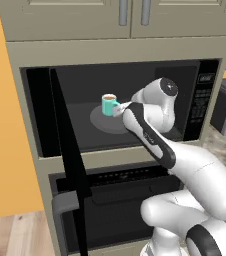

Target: Pick the cup of tea, navigate to the dining table, and place it on the saucer.

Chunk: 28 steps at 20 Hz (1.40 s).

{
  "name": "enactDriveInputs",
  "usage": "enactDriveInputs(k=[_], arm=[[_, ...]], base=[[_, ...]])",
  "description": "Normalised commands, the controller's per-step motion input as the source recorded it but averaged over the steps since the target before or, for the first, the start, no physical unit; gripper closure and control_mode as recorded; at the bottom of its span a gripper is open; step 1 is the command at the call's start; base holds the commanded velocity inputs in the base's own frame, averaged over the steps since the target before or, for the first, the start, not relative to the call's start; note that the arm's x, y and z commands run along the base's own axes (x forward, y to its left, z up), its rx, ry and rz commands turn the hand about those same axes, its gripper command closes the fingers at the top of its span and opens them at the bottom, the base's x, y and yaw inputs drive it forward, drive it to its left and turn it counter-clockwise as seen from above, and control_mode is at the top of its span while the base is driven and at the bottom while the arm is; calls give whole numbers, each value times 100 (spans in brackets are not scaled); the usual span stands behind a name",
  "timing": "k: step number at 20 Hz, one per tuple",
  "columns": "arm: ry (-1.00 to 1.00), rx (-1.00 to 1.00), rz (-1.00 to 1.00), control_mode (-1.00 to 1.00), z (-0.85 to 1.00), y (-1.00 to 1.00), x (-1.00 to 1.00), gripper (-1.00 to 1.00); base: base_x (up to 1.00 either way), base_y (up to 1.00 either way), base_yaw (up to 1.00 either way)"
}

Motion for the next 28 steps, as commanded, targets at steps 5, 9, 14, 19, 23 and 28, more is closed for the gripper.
enactDriveInputs(k=[5, 9, 14, 19, 23, 28], arm=[[0, 0, 0, -100, -36, -31, 36, -100], [0, 0, 0, -100, -10, -13, 25, -100], [1, 3, 0, -100, 5, 0, 46, -100], [1, 0, 0, -100, 0, 6, 47, -100], [0, 0, 0, -100, 0, 11, 37, -100], [0, 1, 0, -100, -6, 4, 18, -100]], base=[[0, 0, 0], [0, 0, 0], [0, 0, 0], [0, 0, 0], [0, 0, 0], [0, 0, 0]])
